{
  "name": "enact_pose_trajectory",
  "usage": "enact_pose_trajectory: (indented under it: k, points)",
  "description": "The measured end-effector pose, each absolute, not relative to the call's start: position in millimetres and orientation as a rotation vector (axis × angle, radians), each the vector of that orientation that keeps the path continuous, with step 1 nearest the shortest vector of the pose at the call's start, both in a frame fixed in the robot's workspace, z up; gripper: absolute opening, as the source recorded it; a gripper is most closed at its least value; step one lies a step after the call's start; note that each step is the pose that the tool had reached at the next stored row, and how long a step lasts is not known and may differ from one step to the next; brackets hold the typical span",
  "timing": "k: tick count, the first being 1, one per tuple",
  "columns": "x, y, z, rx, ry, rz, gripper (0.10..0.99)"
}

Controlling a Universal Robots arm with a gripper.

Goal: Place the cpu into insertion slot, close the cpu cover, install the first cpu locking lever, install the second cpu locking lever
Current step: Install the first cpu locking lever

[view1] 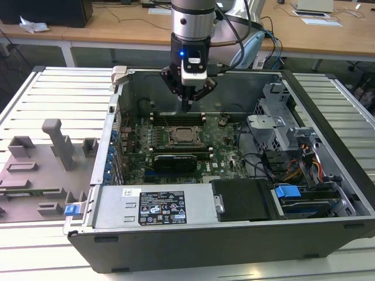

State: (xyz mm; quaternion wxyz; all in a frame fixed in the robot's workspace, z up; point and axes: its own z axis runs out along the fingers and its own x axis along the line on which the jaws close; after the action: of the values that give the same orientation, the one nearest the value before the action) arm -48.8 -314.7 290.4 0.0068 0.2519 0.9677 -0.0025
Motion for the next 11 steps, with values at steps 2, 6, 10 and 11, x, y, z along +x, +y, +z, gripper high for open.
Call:
enact_pose_trajectory:
  k: [2,6,10,11]
  points:
    - [-48.8,-314.7,290.4,0.768,3.032,-0.008,0.106]
    - [-48.8,-314.7,290.3,0.739,3.039,-0.007,0.106]
    - [-48.8,-314.7,290.4,0.694,3.050,-0.007,0.106]
    - [-48.8,-314.8,290.4,0.689,3.051,-0.007,0.106]
